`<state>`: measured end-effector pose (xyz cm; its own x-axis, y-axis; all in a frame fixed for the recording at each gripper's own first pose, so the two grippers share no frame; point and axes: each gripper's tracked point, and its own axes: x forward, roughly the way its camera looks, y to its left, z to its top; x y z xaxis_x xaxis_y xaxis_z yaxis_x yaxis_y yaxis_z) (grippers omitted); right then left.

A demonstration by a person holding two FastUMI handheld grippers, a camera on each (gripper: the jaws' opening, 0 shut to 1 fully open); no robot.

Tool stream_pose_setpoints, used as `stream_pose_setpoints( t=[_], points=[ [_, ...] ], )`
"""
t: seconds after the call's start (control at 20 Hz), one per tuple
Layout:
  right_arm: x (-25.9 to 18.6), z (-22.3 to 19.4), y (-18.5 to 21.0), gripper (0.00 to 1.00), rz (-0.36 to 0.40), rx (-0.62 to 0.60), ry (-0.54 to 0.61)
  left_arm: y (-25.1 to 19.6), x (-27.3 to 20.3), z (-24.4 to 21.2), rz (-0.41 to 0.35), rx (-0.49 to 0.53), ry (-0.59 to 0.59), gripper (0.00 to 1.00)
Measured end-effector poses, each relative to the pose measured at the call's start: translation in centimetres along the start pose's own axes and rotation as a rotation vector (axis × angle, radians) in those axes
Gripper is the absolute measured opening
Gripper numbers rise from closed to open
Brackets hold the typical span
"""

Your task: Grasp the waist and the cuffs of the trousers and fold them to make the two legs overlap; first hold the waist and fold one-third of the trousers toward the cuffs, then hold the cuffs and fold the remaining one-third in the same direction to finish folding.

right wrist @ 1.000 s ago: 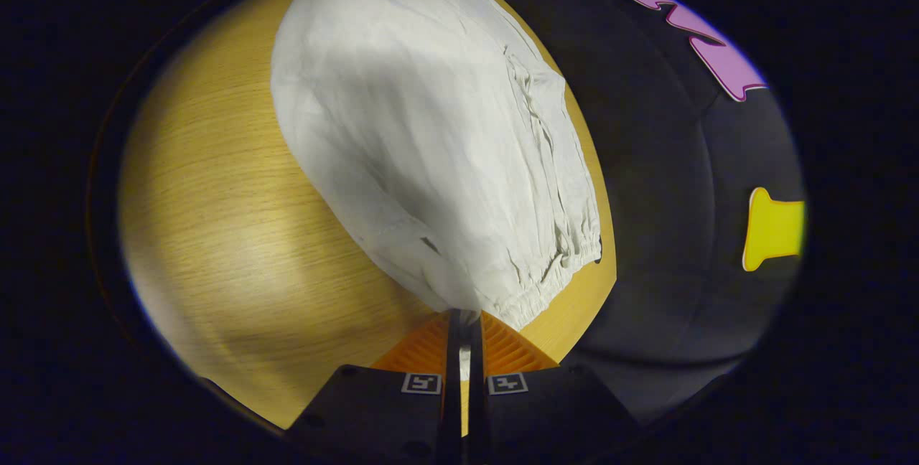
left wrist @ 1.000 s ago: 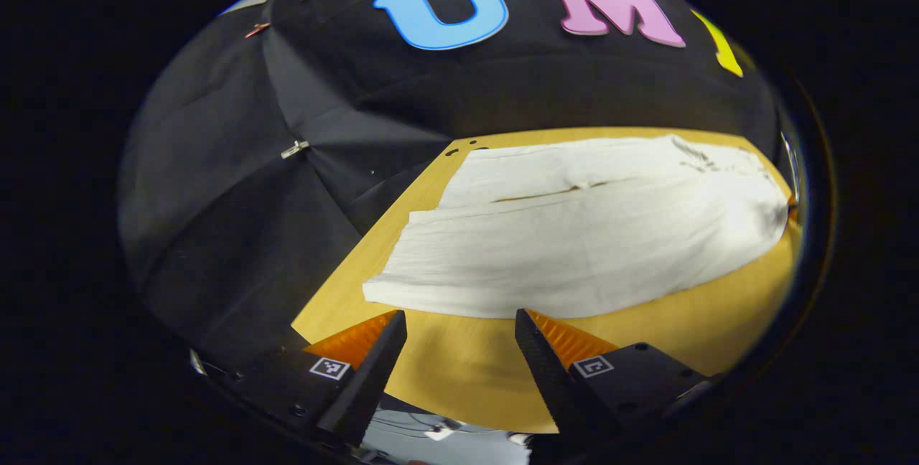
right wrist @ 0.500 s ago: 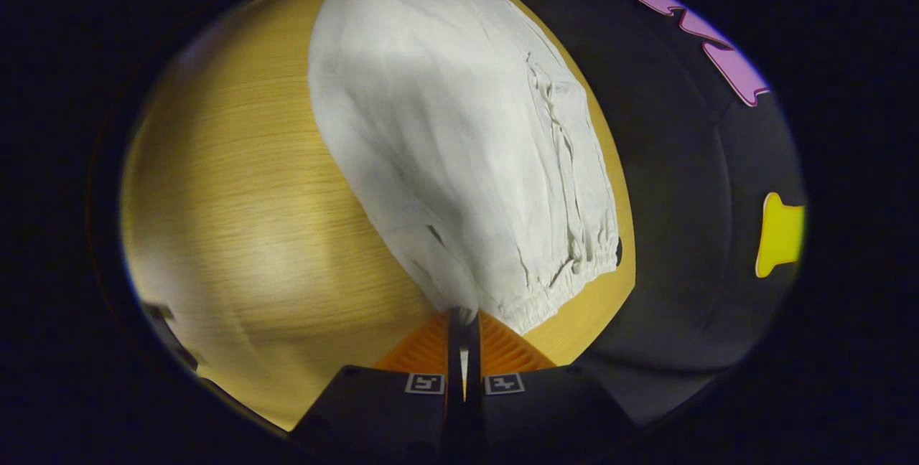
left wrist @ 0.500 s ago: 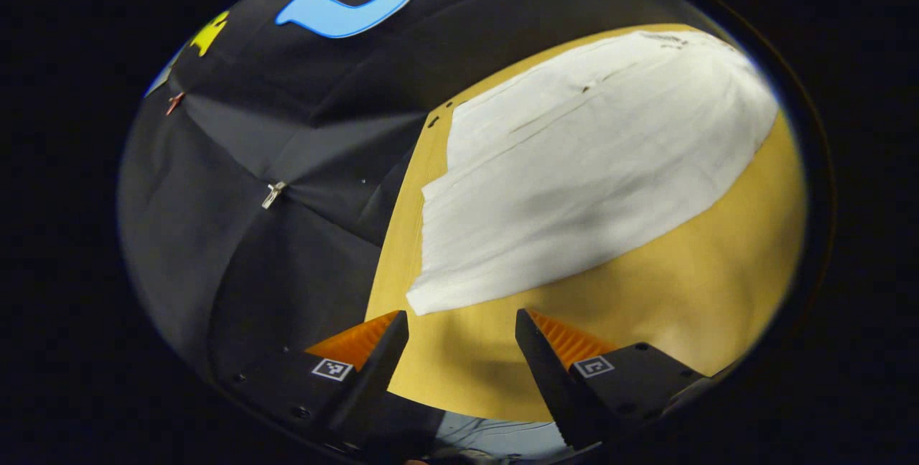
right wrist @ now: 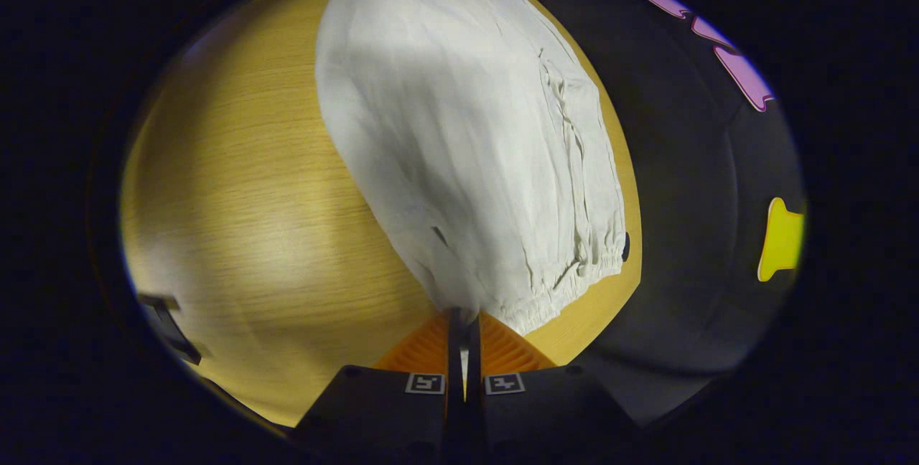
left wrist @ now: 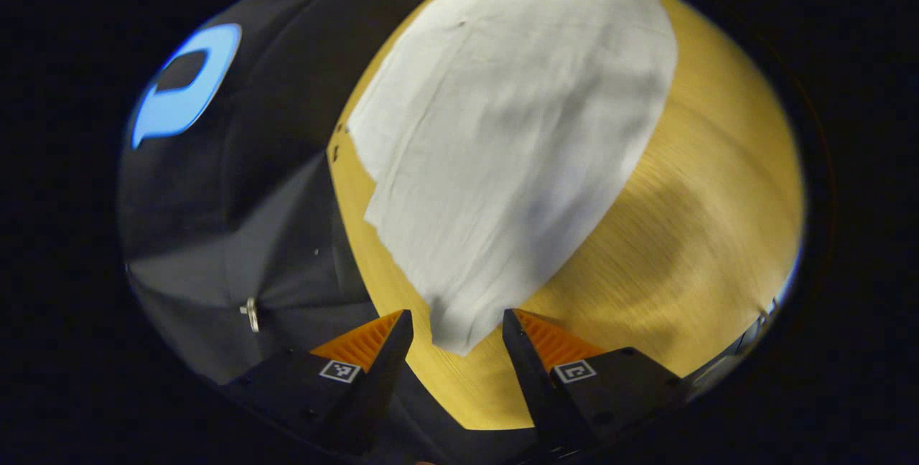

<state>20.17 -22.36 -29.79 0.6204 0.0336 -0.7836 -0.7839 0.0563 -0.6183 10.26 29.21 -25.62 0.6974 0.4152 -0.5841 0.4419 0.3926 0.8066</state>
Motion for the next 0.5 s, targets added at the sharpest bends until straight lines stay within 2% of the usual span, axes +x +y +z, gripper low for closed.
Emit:
stream_pose_setpoints(
  t=[0.1,0.15,0.2,0.25,0.5],
  points=[
    [0.0,0.0,-0.1,0.05,-0.004,-0.010,0.007,0.4,0.6,0.6,-0.043,0.097,0.002,0.69],
    [0.1,-0.1,0.0,0.05,-0.006,-0.016,0.009,0.7,1.1,0.8,-0.057,0.106,0.004,0.60],
    [0.0,0.0,0.0,0.05,-0.007,-0.018,0.010,0.7,1.0,0.9,-0.073,0.096,0.011,0.62],
    [0.1,0.0,0.0,0.05,-0.008,-0.019,0.011,0.7,1.2,0.9,-0.088,0.079,0.016,0.53],
    [0.2,-0.2,-0.2,0.05,-0.013,-0.017,0.015,0.5,1.9,1.4,-0.119,0.077,0.017,0.25]
  ],
)
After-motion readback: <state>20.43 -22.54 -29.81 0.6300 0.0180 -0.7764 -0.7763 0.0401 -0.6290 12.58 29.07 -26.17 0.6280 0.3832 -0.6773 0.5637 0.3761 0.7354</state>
